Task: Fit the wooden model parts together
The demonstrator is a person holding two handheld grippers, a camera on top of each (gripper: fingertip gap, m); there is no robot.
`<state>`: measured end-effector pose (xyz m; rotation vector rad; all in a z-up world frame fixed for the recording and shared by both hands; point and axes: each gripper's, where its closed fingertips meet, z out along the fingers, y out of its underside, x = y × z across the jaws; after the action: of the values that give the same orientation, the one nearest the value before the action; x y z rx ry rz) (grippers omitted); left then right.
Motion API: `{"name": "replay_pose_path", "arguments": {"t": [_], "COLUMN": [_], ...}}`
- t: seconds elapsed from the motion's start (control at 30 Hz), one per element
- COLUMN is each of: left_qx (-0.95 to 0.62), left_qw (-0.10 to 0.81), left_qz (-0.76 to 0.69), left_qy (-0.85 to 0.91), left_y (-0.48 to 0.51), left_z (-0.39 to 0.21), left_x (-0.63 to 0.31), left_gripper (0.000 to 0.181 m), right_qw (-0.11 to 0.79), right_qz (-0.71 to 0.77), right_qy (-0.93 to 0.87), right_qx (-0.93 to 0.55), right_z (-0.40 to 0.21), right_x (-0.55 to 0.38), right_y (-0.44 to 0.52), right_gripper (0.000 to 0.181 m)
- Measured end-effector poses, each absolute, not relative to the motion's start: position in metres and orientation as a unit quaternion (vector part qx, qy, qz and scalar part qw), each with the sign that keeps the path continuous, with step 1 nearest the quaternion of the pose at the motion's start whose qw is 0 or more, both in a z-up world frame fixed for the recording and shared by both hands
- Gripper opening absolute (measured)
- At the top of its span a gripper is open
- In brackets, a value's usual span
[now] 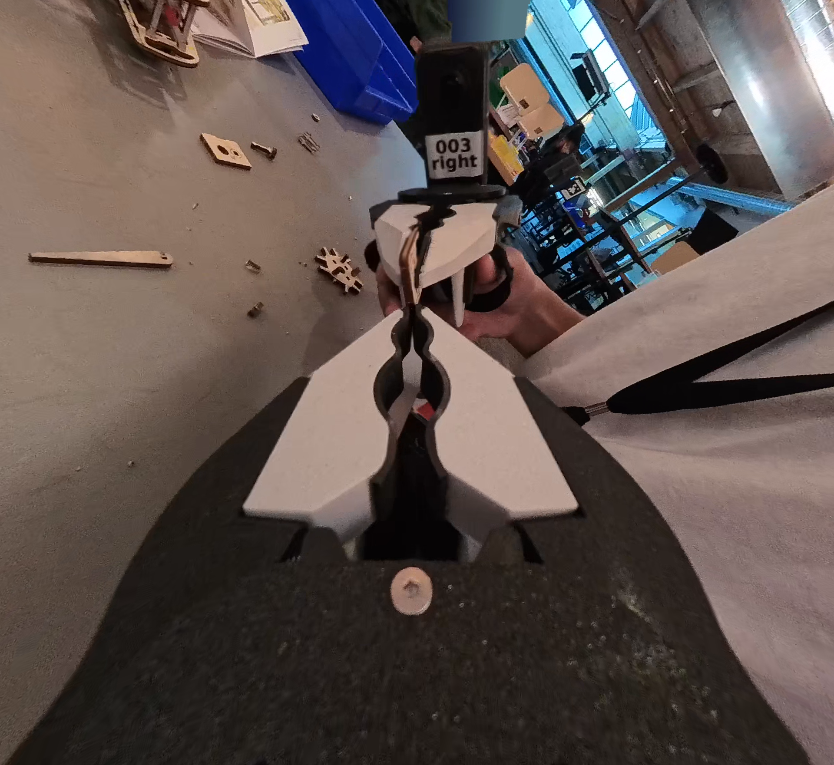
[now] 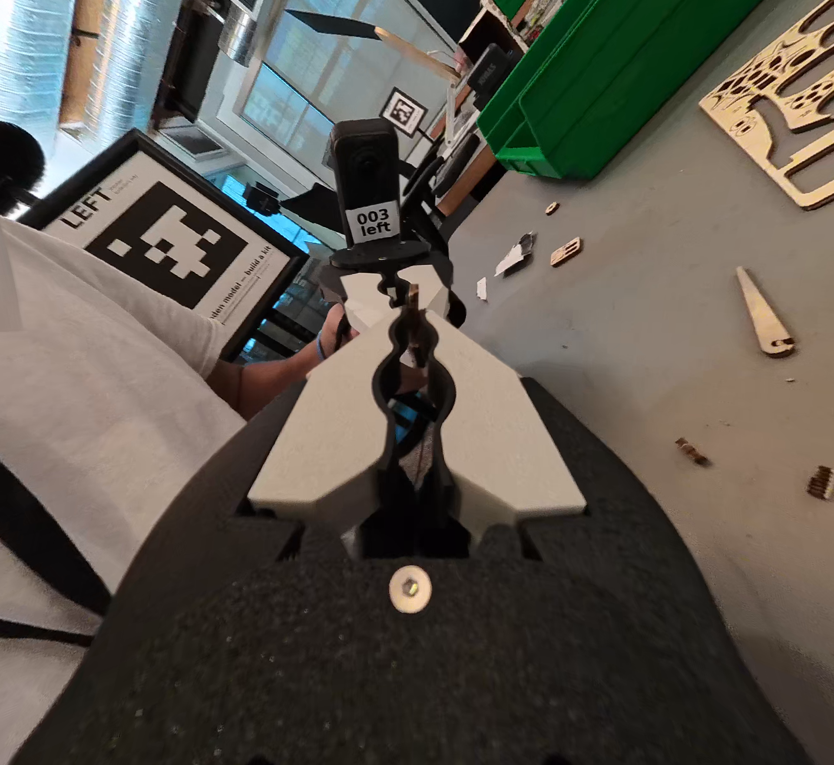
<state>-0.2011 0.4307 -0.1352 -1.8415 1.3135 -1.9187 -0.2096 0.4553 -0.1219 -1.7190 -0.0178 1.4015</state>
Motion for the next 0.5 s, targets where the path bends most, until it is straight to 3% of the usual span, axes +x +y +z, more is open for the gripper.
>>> {"name": "replay_pose_path", "arguments": {"t": [0.17, 0.23, 0.3, 0.5], "left_qx": [-0.608, -0.600, -0.604, -0.604], "left_qw": [0.098, 0.087, 0.088, 0.121], "left_qz": [-0.642, -0.652, -0.646, -0.628], "left_qy": [0.458, 0.456, 0.459, 0.475], "left_y": [0.4274, 0.4247, 0.4240, 0.4252], "left_z": [-0.1331, -0.1298, -0.1316, -0.1336], "left_x": [-0.2024, -0.2028, -0.2014, -0.1982], "left_gripper": [0.001, 0.011, 0.001, 0.000], "right_qw": [0.429, 0.427, 0.419, 0.414], "right_qz": [0.588, 0.588, 0.592, 0.601], "right_qy": [-0.010, -0.009, -0.016, -0.010], "right_qx": [-0.686, -0.687, -0.688, -0.684], "right_z": [-0.1204, -0.1207, -0.1216, -0.1217], "right_x": [-0.2113, -0.2112, -0.2133, -0.2109], "right_y": [0.4517, 0.4515, 0.4494, 0.4485], "right_gripper": [0.001, 0.001, 0.001, 0.002]}}
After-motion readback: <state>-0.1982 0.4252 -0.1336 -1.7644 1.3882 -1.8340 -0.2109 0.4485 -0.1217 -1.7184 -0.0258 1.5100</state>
